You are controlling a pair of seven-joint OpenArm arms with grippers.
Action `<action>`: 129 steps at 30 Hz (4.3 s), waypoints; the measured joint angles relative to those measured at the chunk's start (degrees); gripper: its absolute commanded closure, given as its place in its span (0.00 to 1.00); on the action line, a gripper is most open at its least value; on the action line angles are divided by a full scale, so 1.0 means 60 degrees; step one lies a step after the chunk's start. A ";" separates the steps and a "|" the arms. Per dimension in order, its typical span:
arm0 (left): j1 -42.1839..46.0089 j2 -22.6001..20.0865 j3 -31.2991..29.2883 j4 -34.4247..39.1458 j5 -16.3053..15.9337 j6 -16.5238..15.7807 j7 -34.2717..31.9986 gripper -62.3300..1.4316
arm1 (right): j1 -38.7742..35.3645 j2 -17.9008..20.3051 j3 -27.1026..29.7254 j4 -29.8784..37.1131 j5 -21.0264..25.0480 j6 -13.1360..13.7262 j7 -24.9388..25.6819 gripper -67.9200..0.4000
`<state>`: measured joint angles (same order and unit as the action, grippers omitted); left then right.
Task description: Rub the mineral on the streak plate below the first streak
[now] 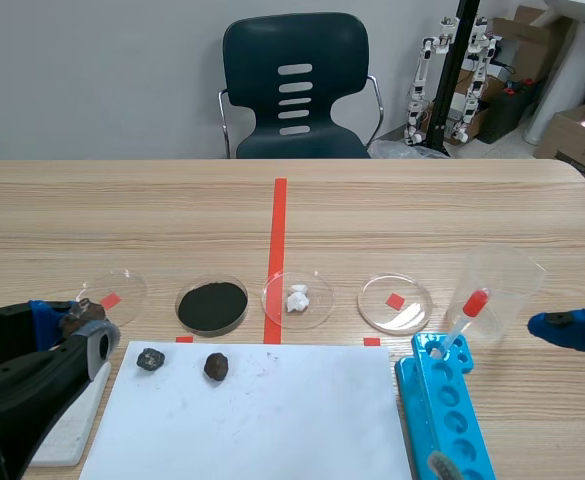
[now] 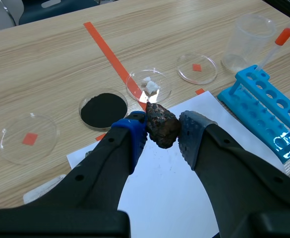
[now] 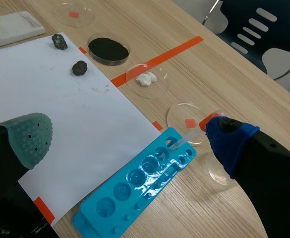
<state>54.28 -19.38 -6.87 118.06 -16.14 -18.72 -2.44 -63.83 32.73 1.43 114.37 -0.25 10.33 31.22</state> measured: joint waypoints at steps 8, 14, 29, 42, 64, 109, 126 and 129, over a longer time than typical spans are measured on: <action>0.0000 0.0000 0.0000 0.0000 0.0000 0.0000 0.0004 0.82 | 0.0000 0.0000 0.0000 0.0000 0.0000 0.0000 0.0000 0.04; 0.0000 0.0000 0.0000 0.0000 0.0000 0.0000 0.0004 0.82 | 0.0000 0.0000 0.0000 0.0000 0.0000 0.0000 0.0000 0.04; 0.0000 0.0000 0.0000 0.0000 0.0000 0.0000 0.0062 0.82 | 0.0000 0.0000 0.0000 0.0000 0.0000 0.0000 0.0000 0.04; 0.0000 0.0000 0.0000 0.0000 0.0004 0.0004 0.1829 0.82 | 0.0000 0.0000 0.0000 0.0000 0.0000 0.0000 0.0000 0.04; -0.4313 0.0004 0.0208 -0.1581 -0.3829 0.2969 0.9187 0.81 | 0.0000 0.0000 0.0000 0.0000 0.0000 -0.0004 0.0000 0.04; -0.8440 -0.1876 0.3628 -0.6014 -0.3636 0.6969 1.1639 0.81 | 0.0000 0.0000 0.0000 0.0000 0.0000 -0.0004 0.0000 0.04; -0.8521 -0.1876 0.3617 -0.6306 -0.3716 0.6630 1.1646 0.81 | 0.0000 0.0000 0.0000 0.0000 0.0000 -0.0004 0.0000 0.04; -0.8521 -0.1876 0.3588 -0.6306 -0.3894 0.6320 1.1610 0.81 | 0.0000 0.0000 0.0000 0.0000 0.0000 -0.0004 0.0000 0.04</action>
<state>3.16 -30.63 14.66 80.23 -39.51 19.20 67.22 -63.83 32.73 1.43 114.37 -0.25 10.31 31.22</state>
